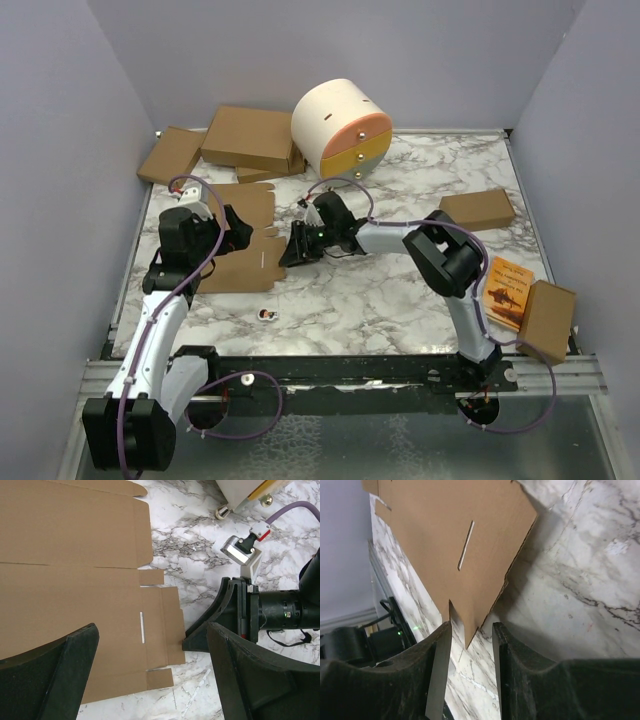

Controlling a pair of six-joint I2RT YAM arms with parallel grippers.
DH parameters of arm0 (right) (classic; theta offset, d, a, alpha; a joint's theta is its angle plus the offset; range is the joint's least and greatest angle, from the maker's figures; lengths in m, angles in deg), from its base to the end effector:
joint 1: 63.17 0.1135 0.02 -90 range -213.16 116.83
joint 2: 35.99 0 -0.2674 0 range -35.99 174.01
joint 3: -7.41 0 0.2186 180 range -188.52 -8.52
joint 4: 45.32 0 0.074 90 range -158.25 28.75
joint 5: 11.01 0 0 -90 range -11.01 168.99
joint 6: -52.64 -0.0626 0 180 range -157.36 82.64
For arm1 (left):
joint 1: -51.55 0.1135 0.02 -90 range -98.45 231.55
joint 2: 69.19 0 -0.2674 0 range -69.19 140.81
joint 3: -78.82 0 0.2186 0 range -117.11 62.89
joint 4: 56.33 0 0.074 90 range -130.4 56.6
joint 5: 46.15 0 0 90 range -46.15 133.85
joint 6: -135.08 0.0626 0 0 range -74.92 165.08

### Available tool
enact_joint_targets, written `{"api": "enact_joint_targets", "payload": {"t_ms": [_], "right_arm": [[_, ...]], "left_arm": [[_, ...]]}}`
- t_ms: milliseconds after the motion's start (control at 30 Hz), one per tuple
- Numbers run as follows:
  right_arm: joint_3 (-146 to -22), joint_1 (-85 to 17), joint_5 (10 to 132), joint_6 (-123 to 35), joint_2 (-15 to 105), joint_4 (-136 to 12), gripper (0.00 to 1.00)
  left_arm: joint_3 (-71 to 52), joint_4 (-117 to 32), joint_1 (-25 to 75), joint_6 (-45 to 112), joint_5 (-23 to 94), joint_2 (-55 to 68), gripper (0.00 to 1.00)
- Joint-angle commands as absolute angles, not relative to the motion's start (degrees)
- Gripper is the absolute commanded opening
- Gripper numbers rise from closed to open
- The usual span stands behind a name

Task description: Fold the paper box

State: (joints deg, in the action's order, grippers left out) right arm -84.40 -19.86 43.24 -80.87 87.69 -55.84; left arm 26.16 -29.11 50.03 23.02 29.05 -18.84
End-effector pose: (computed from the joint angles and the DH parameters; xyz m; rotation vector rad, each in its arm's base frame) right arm 0.2995 0.3326 0.1365 -0.3647 2.5958 1.3948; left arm 0.1893 -0.0210 0.2715 -0.1956 2.0191 -0.5206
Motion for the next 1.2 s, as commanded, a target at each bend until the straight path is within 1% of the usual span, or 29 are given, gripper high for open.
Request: {"api": "enact_joint_targets", "payload": {"t_ms": [0, 100, 400, 467, 600, 667, 833, 967, 1167], "right_arm": [[-87.3, -19.45, 46.0, -84.01, 89.69, -58.11, 0.38], [-87.69, -19.22, 46.19, -85.17, 90.31, -58.09, 0.37], [-91.49, -17.95, 46.89, -86.7, 93.12, -60.63, 0.31], [-91.37, -17.9, 46.88, -86.8, 93.11, -60.51, 0.26], [-90.5, -17.92, 46.27, -86.53, 92.55, -59.24, 0.09], [-89.42, -17.9, 44.97, -85.48, 91.43, -57.69, 0.04], [-83.31, -17.99, 39.68, -83.99, 84.83, -48.39, 0.01], [-83.77, -18.65, 35.96, -80.84, 79.77, -47.46, 0.01], [-84.12, -21.81, 30.8, -73.04, 71.81, -49.62, 0.01]], "left_arm": [[25.7, -28.73, 50.14, 24.23, 30.76, -20.47, 0.91], [25.79, -28.7, 50.14, 24.26, 30.95, -21.1, 0.92], [25.93, -28.67, 50.19, 24.26, 31.33, -22.15, 0.92], [25.97, -28.76, 50.16, 24.35, 31.25, -22.38, 0.92], [26.03, -29.66, 50.17, 24.77, 29.57, -23.39, 0.92], [26.3, -30.37, 50.14, 25.04, 28.03, -24.49, 0.92], [27.23, -34.36, 50.14, 25.42, 22.34, -29.58, 0.91], [26.39, -36.71, 50.15, 24.74, 20.21, -33.85, 0.91], [19.3, -35.25, 50.14, 23.35, 17.92, -36.27, 0.91]]}}
